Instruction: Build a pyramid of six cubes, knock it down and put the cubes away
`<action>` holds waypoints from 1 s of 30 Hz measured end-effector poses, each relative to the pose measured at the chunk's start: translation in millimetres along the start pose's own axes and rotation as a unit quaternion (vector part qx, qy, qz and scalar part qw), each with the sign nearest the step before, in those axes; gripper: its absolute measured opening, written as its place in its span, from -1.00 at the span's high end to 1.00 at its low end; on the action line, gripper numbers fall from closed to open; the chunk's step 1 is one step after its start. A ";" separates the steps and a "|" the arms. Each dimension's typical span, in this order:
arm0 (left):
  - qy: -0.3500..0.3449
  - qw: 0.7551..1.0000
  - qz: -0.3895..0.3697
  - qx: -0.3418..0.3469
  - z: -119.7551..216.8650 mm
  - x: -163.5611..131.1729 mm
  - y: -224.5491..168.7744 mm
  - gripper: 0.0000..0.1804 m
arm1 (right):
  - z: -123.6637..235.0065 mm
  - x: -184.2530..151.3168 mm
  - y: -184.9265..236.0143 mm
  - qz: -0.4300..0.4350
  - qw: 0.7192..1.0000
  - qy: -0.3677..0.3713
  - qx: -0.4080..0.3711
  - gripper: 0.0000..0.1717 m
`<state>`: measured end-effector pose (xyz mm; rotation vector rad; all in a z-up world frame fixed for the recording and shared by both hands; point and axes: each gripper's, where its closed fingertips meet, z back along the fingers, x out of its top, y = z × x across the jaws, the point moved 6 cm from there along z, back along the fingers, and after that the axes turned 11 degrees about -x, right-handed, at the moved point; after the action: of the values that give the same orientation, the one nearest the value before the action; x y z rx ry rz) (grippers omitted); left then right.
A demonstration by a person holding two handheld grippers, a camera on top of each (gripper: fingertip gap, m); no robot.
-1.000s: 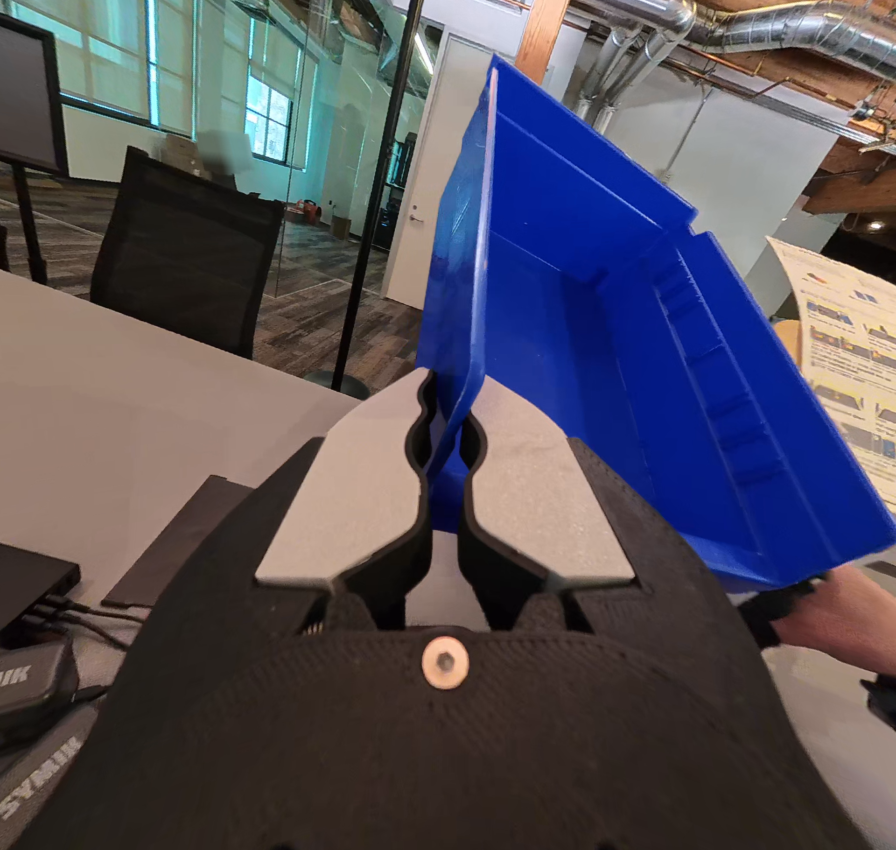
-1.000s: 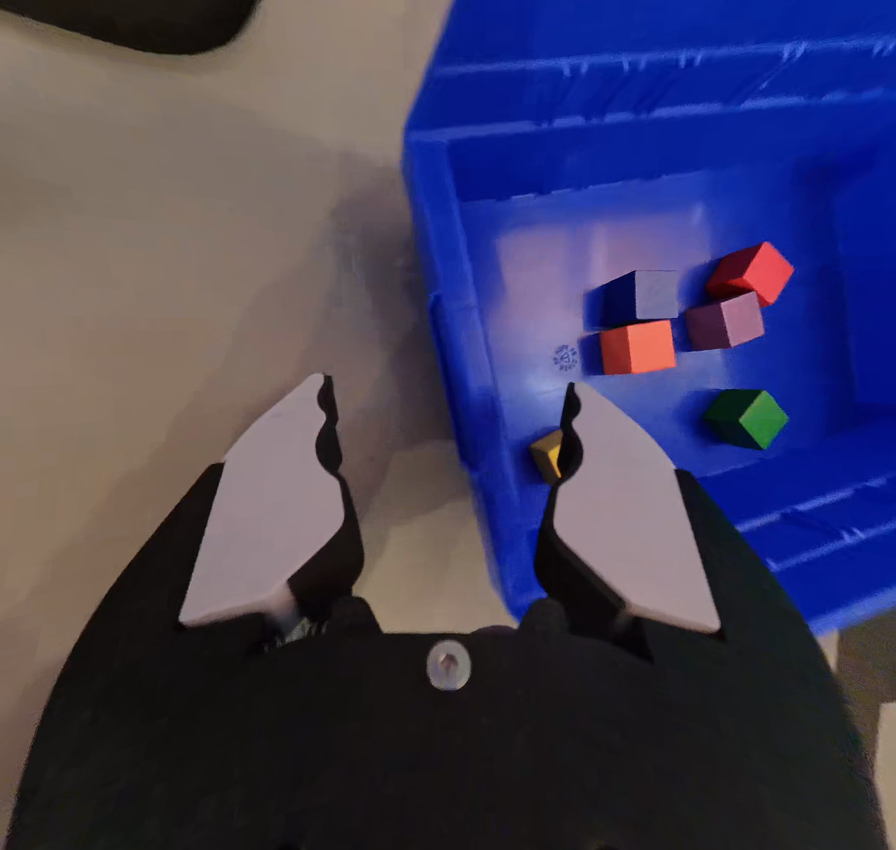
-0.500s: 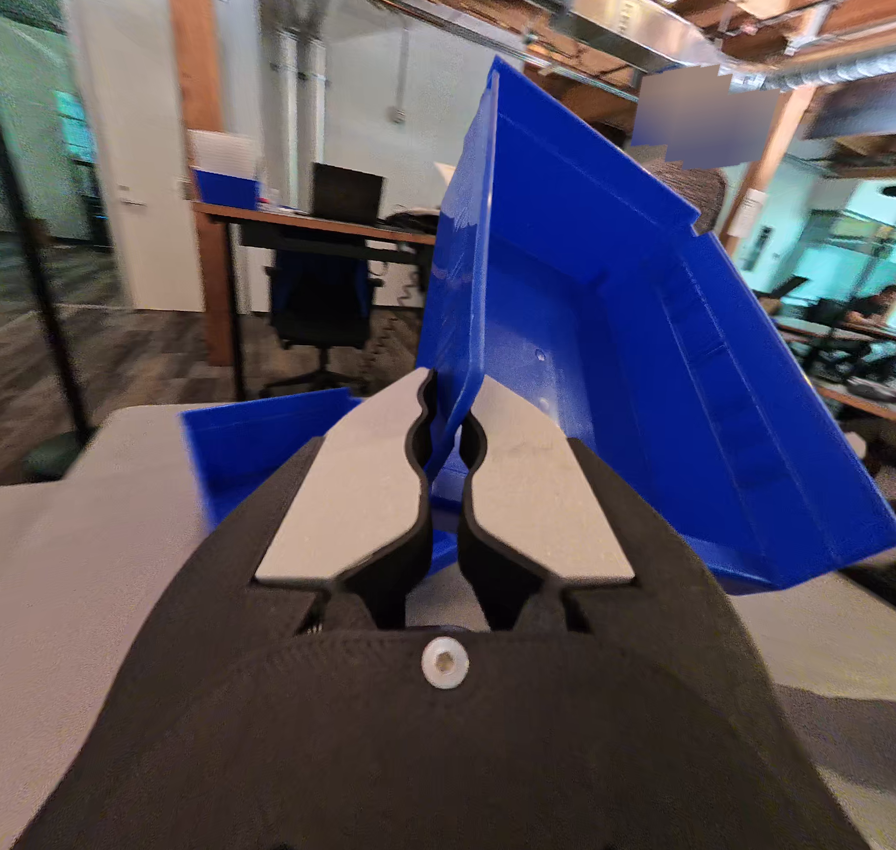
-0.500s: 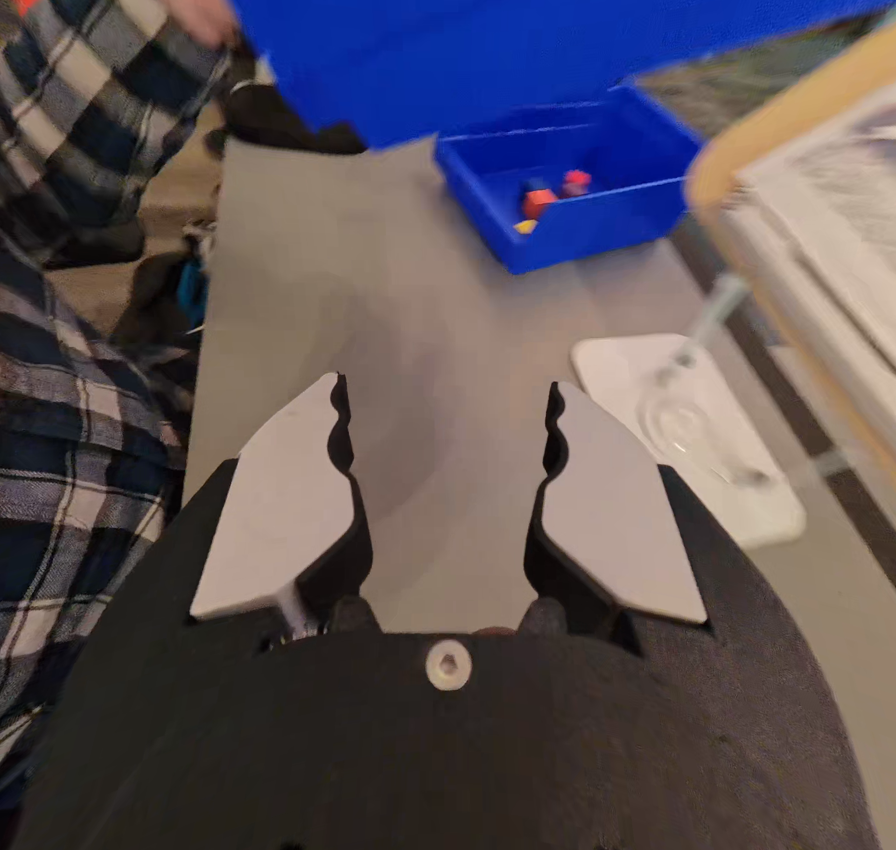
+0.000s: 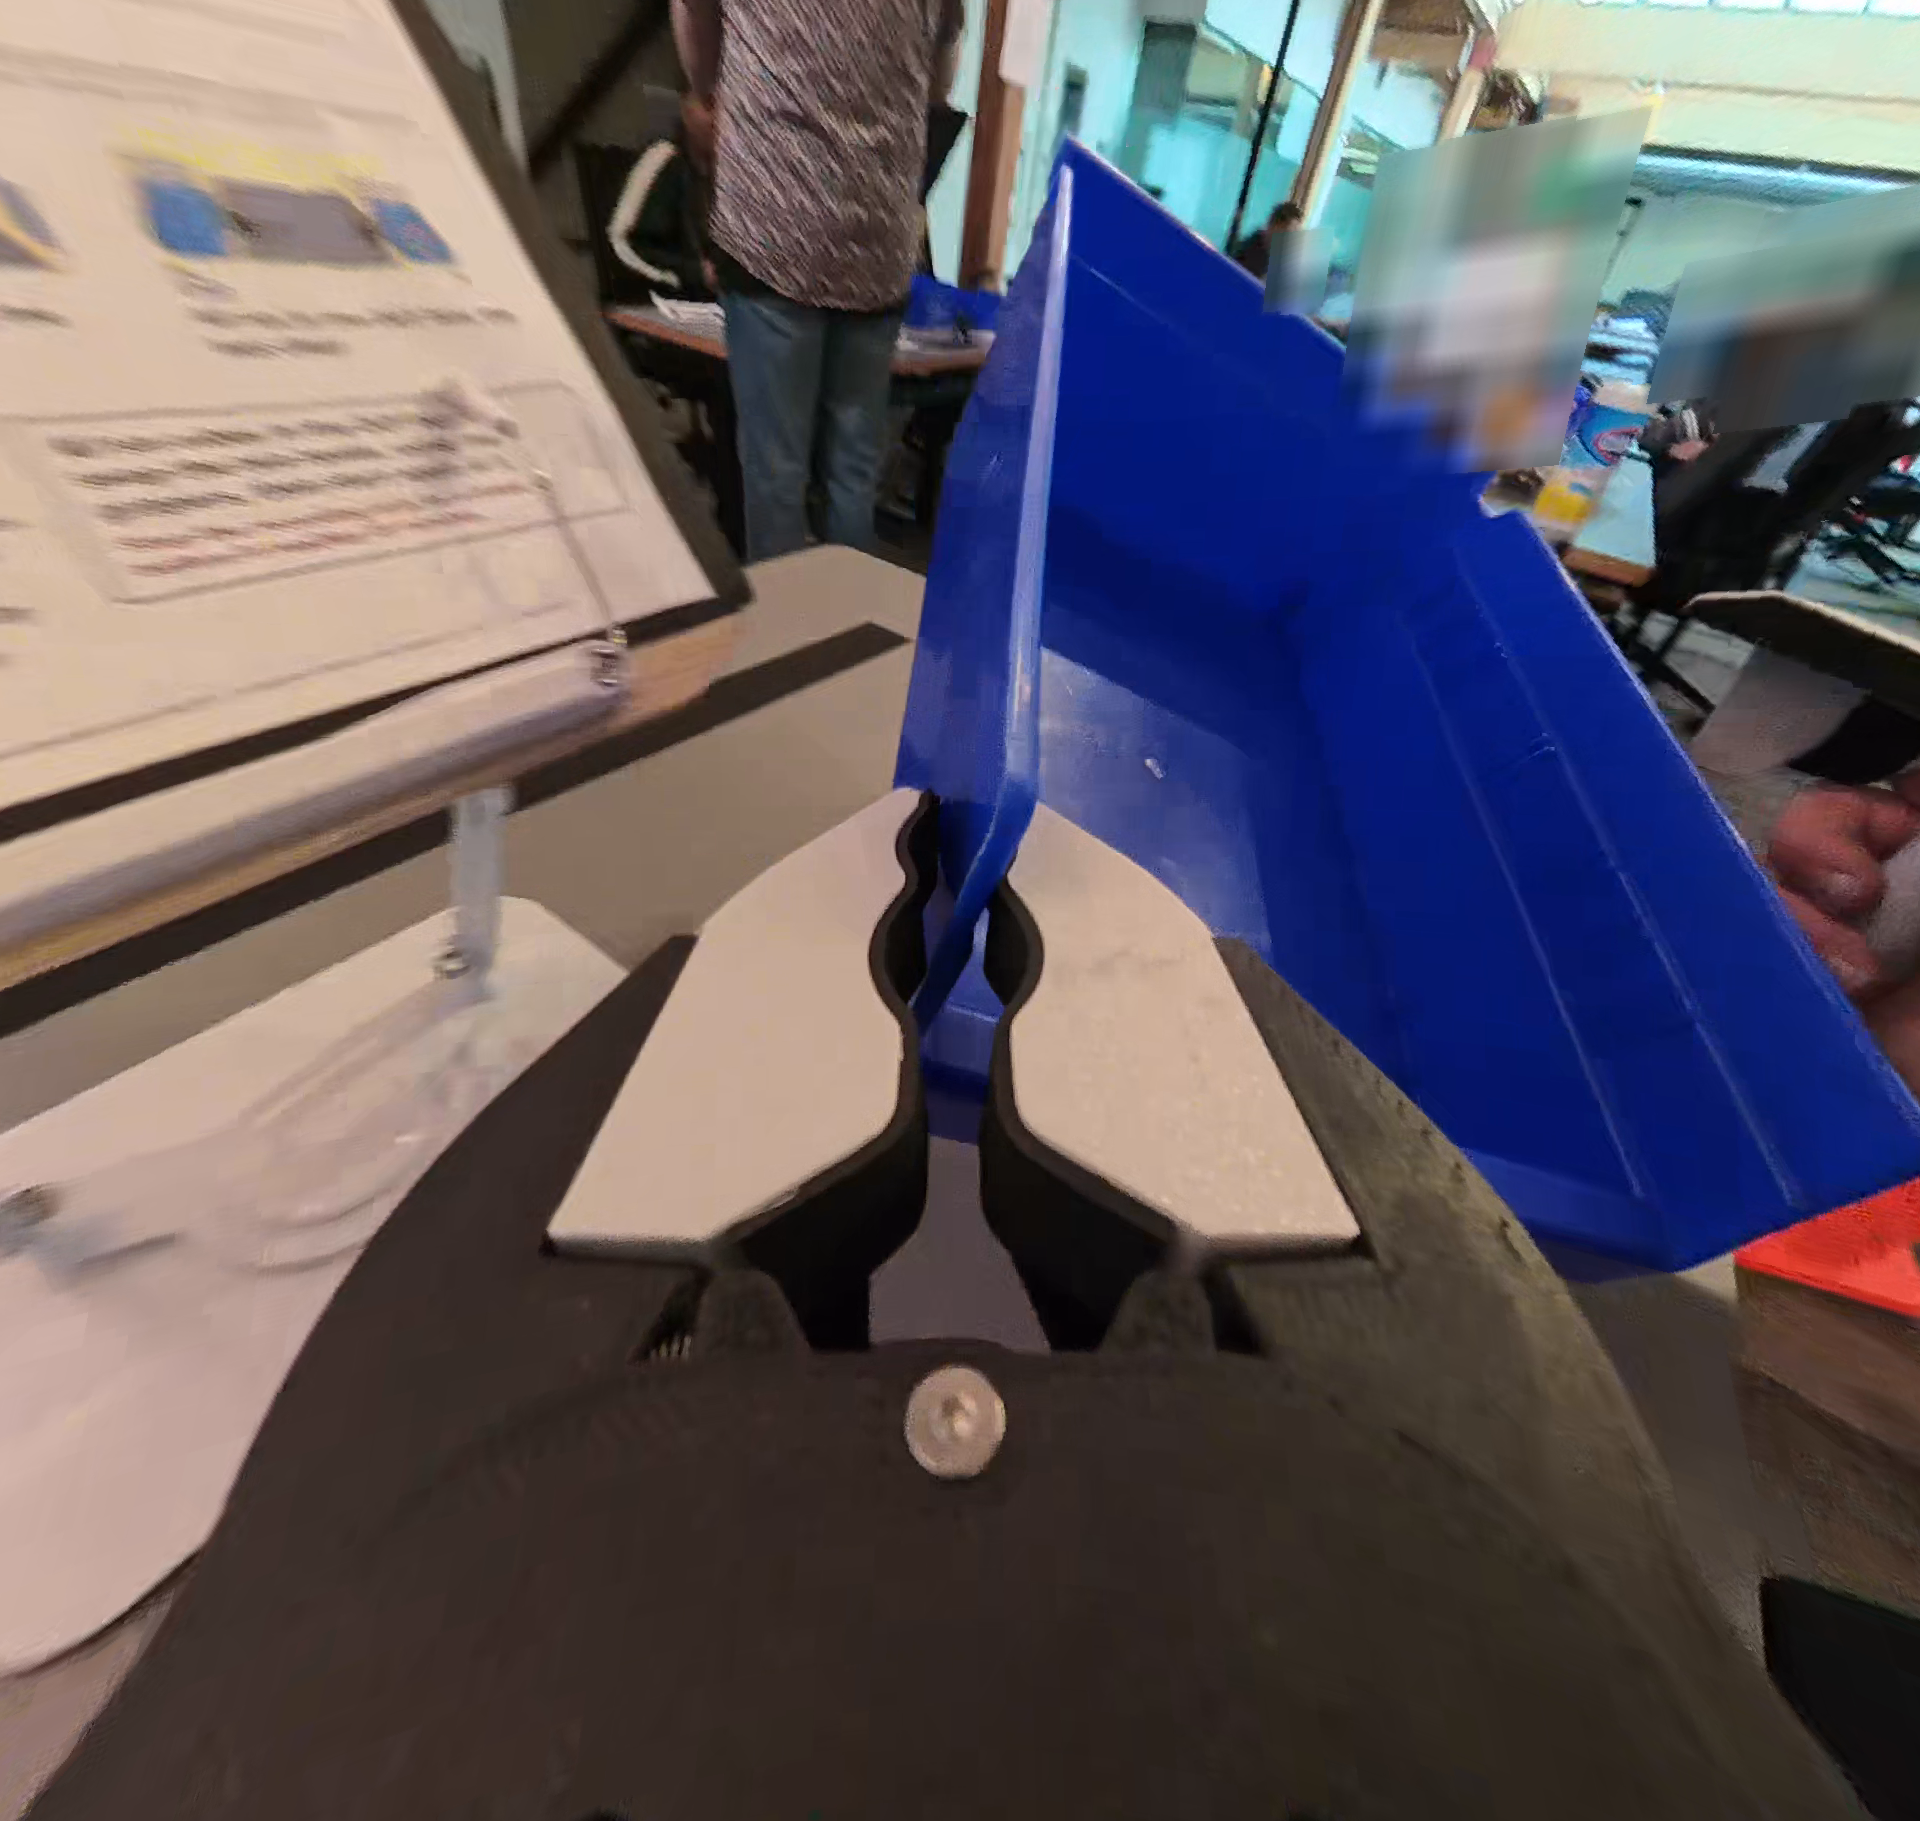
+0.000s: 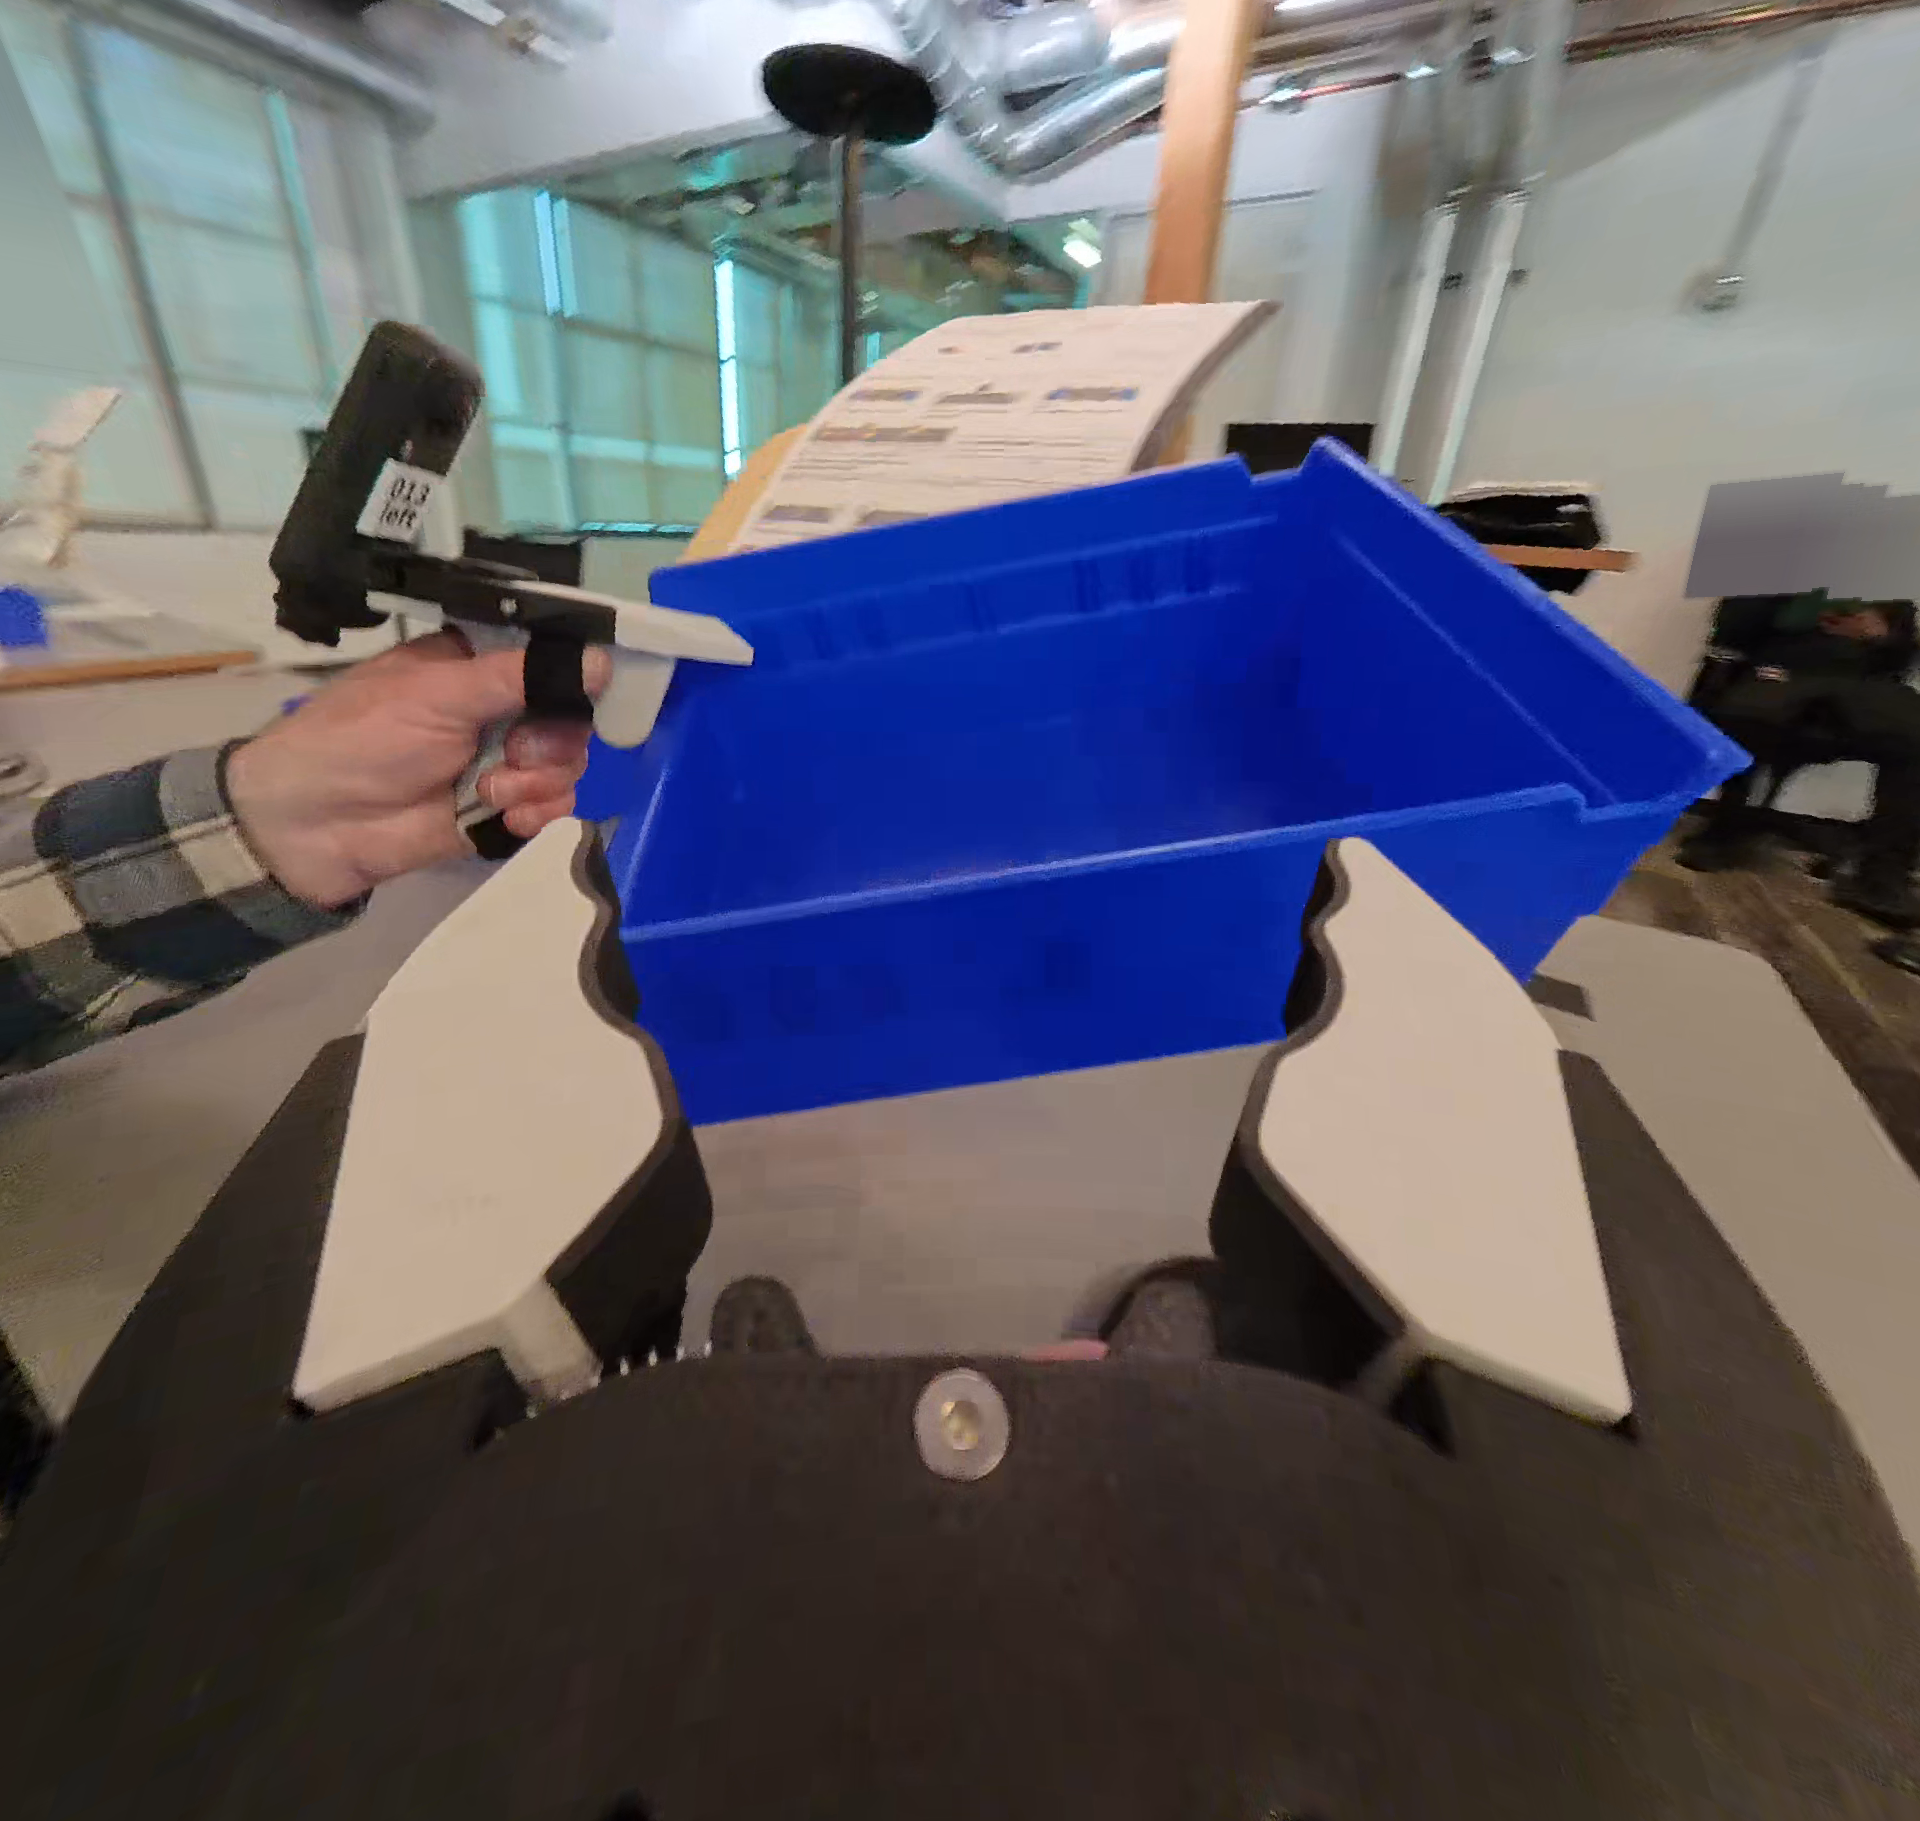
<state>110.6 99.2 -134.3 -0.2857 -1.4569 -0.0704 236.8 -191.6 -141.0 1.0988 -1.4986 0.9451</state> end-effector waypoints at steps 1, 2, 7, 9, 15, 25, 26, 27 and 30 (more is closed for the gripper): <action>0.011 1.000 0.003 -0.012 -18.7 -4.7 -1.8 0.94 | 6.8 -3.6 -10.5 -0.010 1.000 -0.007 -0.020 -0.42; 0.017 1.000 0.007 -0.021 -36.1 -9.3 -2.3 0.94 | 12.0 -6.7 -20.2 -0.020 0.999 -0.012 -0.036 -0.40; 0.022 0.998 0.058 -0.018 -105.6 -30.1 7.3 0.94 | 9.9 -24.3 -48.8 -0.052 0.997 0.024 -0.048 -0.46; 0.017 0.997 0.079 -0.004 -125.0 -35.1 15.6 0.94 | -0.5 -34.5 -53.2 -0.045 0.996 0.059 -0.050 -0.51; 0.001 0.990 0.133 0.047 -159.7 -55.9 38.9 0.92 | -43.3 -67.3 -58.5 -0.029 0.983 0.177 -0.040 -0.49; 0.010 0.981 0.175 0.082 -171.8 -81.0 56.1 0.91 | -83.3 -120.0 -86.4 -0.037 0.942 0.332 -0.035 0.32; 0.005 0.980 0.186 0.078 -171.1 -83.1 58.6 0.91 | -85.0 -120.0 -90.8 -0.037 0.942 0.331 -0.038 0.46; 0.005 0.979 0.189 0.077 -170.5 -84.7 60.3 0.91 | -87.1 -121.2 -93.8 -0.038 0.941 0.336 -0.035 0.47; 0.002 0.977 0.200 0.077 -169.0 -87.7 59.9 0.86 | -93.7 -132.4 -101.9 -0.026 0.925 0.378 -0.028 0.55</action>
<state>277.0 106.3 -244.2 -0.4449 -1.3684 0.3667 370.1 -108.9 -251.0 0.6072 -0.8459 1.1123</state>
